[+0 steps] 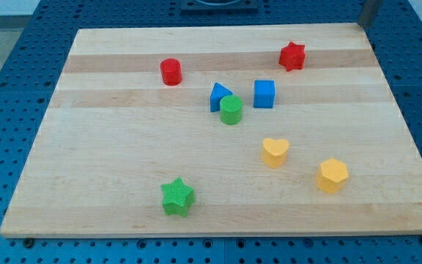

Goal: Push the red star to the top of the blue cube

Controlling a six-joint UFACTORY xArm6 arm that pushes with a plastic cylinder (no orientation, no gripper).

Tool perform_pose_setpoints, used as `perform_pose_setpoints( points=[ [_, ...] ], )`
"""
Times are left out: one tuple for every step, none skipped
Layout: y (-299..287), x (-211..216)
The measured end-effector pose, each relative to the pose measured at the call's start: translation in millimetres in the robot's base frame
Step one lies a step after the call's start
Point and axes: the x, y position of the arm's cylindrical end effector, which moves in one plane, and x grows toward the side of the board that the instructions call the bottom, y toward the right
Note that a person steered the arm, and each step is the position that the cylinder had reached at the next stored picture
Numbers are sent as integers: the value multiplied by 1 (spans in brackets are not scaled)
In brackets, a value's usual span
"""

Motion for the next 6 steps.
perform_pose_setpoints(
  points=[
    [-16,14],
    [-36,50],
    [-59,90],
    [-93,113],
    [-134,114],
    [-169,114]
  ],
)
